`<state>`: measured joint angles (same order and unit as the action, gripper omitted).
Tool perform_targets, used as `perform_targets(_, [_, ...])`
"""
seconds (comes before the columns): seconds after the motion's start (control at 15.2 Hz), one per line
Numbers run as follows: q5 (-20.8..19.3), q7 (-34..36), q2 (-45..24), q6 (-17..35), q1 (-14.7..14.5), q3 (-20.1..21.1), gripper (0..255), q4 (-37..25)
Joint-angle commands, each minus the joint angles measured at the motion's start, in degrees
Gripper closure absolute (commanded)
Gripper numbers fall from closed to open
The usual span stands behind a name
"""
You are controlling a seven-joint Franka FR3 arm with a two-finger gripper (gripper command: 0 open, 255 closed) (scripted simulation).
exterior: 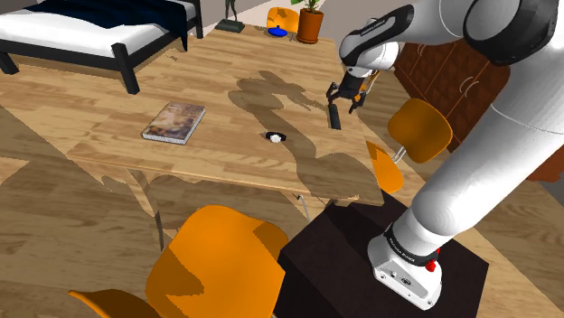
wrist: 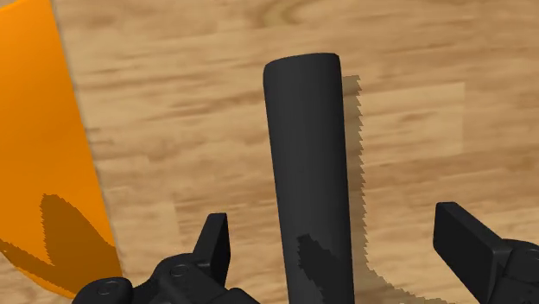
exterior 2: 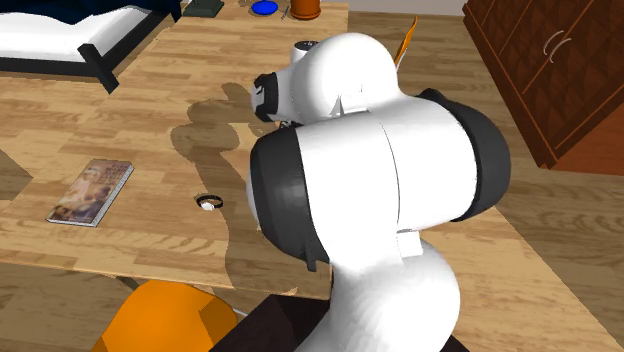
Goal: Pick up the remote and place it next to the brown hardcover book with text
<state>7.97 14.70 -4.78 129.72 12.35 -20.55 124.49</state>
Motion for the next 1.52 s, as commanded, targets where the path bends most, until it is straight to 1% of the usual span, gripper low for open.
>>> perform_targets(0.0, [1.04,-0.17,-1.61,0.98,0.28,-0.1,0,-0.48])
perform_targets(0.4, [3.27,-1.68,-4.99,5.46,0.42,0.47,0,0.95])
perform_targets(0.92, [3.27,-1.68,-4.99,5.44,0.43,0.48,0,0.94])
perform_targets(0.99, [3.27,-1.68,-4.99,5.44,0.43,0.48,255,0.94])
perform_targets(1.45, [3.25,-1.62,-5.02,5.24,0.42,0.48,255,0.72])
